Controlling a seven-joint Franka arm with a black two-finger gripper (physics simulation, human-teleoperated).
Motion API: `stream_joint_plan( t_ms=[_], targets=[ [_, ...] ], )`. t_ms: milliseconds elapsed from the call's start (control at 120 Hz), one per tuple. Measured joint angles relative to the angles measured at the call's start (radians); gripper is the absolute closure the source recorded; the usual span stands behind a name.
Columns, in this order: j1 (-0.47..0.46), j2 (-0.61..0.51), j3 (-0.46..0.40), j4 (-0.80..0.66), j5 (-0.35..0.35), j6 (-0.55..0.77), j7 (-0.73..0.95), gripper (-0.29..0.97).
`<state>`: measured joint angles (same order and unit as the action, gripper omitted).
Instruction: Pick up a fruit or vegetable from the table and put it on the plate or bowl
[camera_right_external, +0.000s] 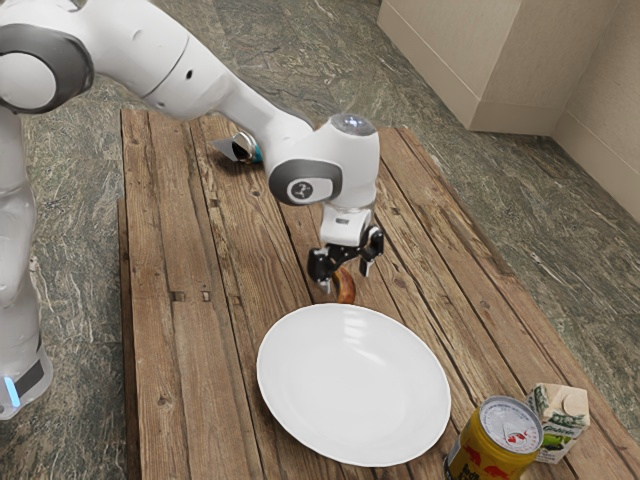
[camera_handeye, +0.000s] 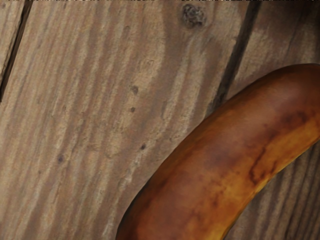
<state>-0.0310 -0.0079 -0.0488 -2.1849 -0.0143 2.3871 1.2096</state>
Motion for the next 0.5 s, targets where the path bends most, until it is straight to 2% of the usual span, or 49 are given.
stream_joint_plan(
  t_ms=[267,500],
  targets=[
    [0.001,0.022,0.0,0.0,0.005,0.027,-0.001,0.17],
    [-0.022,0.024,0.002,0.0,0.022,0.053,-0.02,0.49]
  ],
)
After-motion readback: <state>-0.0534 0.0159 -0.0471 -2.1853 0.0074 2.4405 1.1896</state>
